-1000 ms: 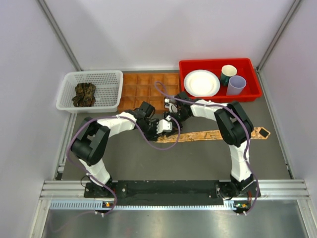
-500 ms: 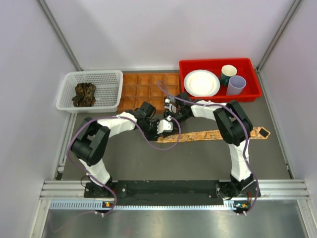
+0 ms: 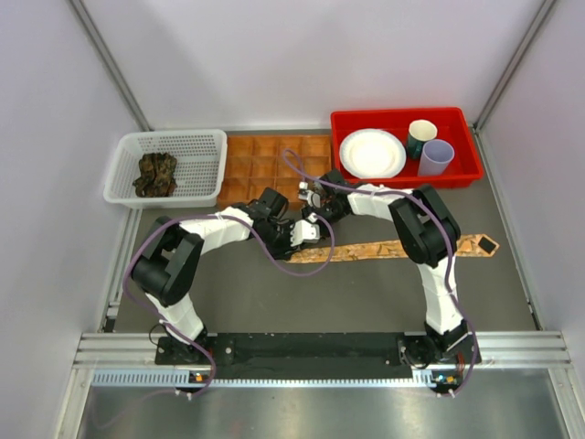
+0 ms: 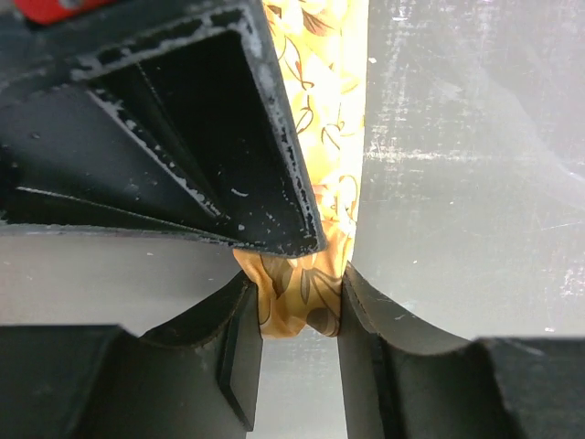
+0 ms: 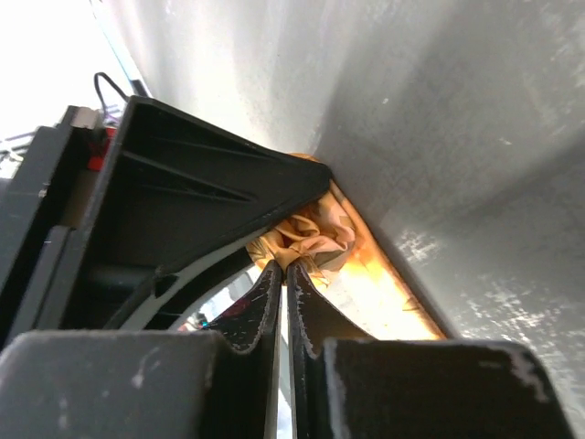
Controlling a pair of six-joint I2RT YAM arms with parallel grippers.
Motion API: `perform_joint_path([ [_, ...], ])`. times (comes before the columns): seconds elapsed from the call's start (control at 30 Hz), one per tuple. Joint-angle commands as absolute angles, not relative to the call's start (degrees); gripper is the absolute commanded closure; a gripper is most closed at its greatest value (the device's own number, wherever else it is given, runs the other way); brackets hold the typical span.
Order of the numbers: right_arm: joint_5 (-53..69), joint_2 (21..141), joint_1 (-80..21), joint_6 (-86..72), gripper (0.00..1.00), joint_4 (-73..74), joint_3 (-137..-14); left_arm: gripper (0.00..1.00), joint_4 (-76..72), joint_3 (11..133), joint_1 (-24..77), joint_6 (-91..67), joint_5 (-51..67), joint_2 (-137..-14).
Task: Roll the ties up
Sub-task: Roll the tie at the center of the board.
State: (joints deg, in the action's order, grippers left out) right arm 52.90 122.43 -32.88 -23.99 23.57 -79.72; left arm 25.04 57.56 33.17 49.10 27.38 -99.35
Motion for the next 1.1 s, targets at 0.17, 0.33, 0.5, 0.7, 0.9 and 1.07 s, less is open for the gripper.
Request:
perform_joint_path([
  [0.17, 45.09, 125.16, -32.70, -23.29, 1.00, 28.57, -79.11, 0.61, 24.87, 55.29, 34.01, 49.31, 23.99, -99.67],
  [0.33, 42.11, 124.63, -32.61, -22.24, 1.00, 29.79, -78.49, 0.02, 25.49, 55.20, 32.70, 47.20, 26.88, -96.35],
  [0.5, 40.78, 124.54, -32.34, -21.36, 1.00, 30.41, -78.13, 0.01, 21.36, 53.09, 28.13, 42.47, 32.07, -87.99],
  [0.7, 39.20, 125.33, -32.26, -19.96, 1.00, 30.93, -78.66, 0.01, 6.63, 49.41, 21.99, 25.72, 43.21, -77.45],
  [0.9, 38.76, 125.51, -32.26, -17.76, 1.00, 31.99, -78.40, 0.01, -1.11, 44.54, 20.92, 23.54, 49.80, -79.17],
  [1.07, 38.58, 125.95, -32.26, -16.79, 1.00, 32.96, -78.57, 0.04, 10.32, 44.20, 21.53, 39.79, 56.33, -84.02],
])
